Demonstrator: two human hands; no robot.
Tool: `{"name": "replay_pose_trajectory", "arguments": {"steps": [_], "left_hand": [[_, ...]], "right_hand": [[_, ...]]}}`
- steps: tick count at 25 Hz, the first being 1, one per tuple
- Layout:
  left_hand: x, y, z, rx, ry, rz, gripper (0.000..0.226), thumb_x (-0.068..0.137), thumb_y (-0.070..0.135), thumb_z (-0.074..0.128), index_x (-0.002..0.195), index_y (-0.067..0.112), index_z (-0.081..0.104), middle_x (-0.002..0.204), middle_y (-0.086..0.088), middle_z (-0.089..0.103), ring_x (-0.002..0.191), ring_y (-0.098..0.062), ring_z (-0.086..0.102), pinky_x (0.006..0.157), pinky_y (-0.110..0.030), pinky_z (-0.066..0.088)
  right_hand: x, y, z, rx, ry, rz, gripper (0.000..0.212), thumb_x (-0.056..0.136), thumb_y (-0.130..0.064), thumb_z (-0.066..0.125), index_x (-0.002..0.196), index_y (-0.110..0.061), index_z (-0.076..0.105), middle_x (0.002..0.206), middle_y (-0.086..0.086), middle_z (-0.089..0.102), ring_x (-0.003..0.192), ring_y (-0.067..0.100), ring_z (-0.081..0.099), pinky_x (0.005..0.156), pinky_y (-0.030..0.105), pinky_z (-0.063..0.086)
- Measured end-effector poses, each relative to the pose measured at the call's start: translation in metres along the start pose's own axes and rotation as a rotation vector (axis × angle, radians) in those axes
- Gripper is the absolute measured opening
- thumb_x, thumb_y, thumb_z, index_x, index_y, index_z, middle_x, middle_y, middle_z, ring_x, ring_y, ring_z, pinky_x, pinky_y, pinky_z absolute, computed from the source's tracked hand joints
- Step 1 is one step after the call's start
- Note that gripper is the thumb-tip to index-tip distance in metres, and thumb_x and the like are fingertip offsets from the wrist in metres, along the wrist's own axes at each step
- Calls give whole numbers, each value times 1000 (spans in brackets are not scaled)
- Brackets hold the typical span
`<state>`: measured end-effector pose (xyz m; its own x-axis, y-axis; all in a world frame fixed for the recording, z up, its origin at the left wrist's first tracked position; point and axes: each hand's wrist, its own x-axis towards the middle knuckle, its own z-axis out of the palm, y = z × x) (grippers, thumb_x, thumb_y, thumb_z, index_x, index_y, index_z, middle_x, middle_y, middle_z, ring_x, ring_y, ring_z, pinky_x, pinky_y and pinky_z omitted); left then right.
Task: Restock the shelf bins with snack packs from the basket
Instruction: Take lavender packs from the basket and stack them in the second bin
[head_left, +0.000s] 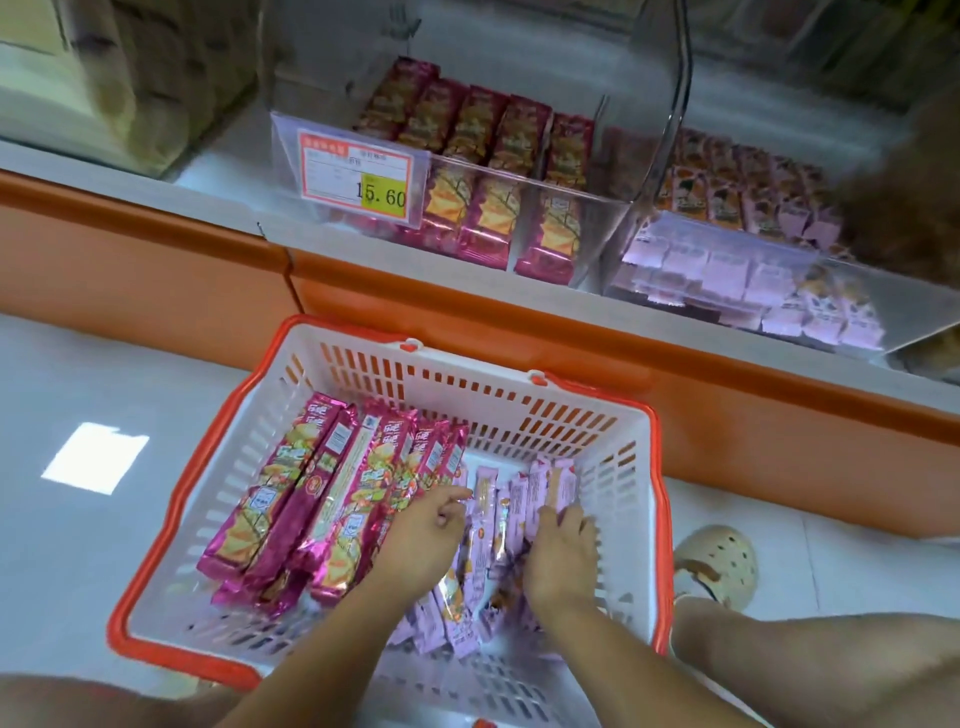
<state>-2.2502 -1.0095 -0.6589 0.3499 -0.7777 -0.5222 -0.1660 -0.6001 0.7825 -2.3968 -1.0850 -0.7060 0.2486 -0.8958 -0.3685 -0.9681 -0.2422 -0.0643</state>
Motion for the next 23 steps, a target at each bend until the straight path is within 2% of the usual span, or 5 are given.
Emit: {"name": "replay_pose_trajectory", "arguments": {"steps": [7, 11, 14, 17, 23], "left_hand": [[-6, 5, 6, -64, 16, -49, 36, 101, 18, 41, 135, 17, 50, 118, -15, 61, 68, -21, 55, 66, -29, 43], [1, 17, 1, -472, -5, -213, 41, 99, 23, 49, 140, 18, 44, 119, -15, 61, 86, -17, 63, 75, -30, 54], [9, 24, -5, -824, -87, -260, 46, 95, 25, 57, 138, 16, 46, 129, -15, 60, 117, -28, 59, 94, -42, 53], [8, 34, -12, -830, -101, -193, 45, 89, 23, 65, 133, 21, 55, 135, -22, 52, 128, -33, 49, 97, -45, 50], [-6, 54, -19, -696, -20, -61, 25, 89, 22, 66, 113, 25, 66, 99, -7, 72, 82, -17, 69, 82, -39, 58]], "right_hand": [[-6, -2, -21, 729, 61, 110, 31, 87, -11, 60, 118, -13, 61, 127, 6, 44, 95, 22, 57, 92, 34, 47], [-31, -14, -60, 1520, -109, 307, 19, 93, -16, 57, 107, -9, 67, 89, 5, 71, 71, 14, 68, 67, 25, 54], [-55, -13, -87, 2036, -367, 324, 20, 95, -6, 50, 105, -2, 68, 92, 11, 75, 82, 23, 71, 64, 29, 60], [-67, -5, -89, 2119, -536, 340, 23, 93, -5, 51, 111, -2, 64, 101, 19, 72, 98, 37, 62, 74, 37, 61], [-67, 0, -83, 1859, -493, 260, 22, 85, -4, 63, 105, 5, 65, 90, 14, 68, 77, 22, 67, 71, 35, 58]]}}
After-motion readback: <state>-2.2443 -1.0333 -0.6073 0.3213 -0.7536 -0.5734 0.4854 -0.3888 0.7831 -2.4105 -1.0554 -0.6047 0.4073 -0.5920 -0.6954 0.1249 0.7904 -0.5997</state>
